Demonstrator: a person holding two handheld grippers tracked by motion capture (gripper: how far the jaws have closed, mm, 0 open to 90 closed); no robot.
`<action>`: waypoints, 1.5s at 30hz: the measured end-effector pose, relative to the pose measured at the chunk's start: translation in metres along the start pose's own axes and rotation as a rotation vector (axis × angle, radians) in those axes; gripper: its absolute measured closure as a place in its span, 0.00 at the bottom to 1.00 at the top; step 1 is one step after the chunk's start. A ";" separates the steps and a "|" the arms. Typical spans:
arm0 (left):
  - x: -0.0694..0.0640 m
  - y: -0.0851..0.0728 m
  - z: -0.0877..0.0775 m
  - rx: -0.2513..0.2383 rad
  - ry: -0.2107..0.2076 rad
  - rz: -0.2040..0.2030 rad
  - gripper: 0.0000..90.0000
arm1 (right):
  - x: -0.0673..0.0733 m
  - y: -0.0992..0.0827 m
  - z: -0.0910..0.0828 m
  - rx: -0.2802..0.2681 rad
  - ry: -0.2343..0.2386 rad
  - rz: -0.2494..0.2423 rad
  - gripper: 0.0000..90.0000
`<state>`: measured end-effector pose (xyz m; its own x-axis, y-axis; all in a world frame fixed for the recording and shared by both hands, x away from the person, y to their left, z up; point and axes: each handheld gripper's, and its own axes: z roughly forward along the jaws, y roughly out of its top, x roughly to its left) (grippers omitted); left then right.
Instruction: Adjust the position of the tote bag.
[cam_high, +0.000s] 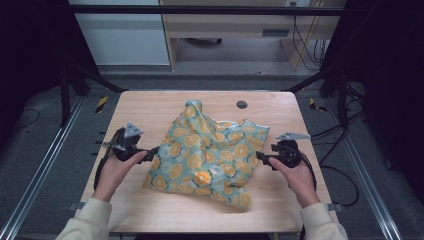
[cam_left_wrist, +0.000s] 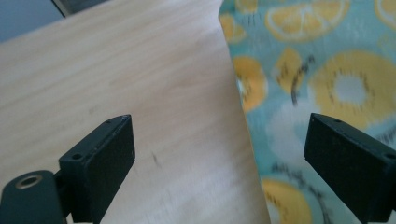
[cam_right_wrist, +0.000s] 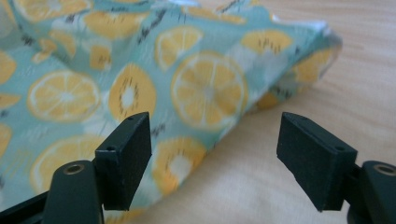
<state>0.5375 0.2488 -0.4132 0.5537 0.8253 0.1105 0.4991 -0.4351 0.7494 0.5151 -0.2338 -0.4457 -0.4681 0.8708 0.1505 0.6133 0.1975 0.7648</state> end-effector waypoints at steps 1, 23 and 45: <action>0.001 0.005 0.002 -0.001 0.000 0.002 0.09 | -0.001 0.008 0.005 0.007 -0.004 -0.006 0.29; -0.006 0.062 0.058 0.025 -0.126 -0.036 0.09 | -0.031 0.033 0.055 -0.016 0.071 0.148 0.62; -0.043 0.125 0.081 -0.005 -0.096 -0.003 0.04 | 0.004 0.039 0.050 -0.030 0.096 -0.078 1.00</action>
<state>0.6302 0.1304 -0.3775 0.6135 0.7884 0.0452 0.4980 -0.4307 0.7526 0.5691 -0.2004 -0.4463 -0.5730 0.8061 0.1479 0.5542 0.2482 0.7945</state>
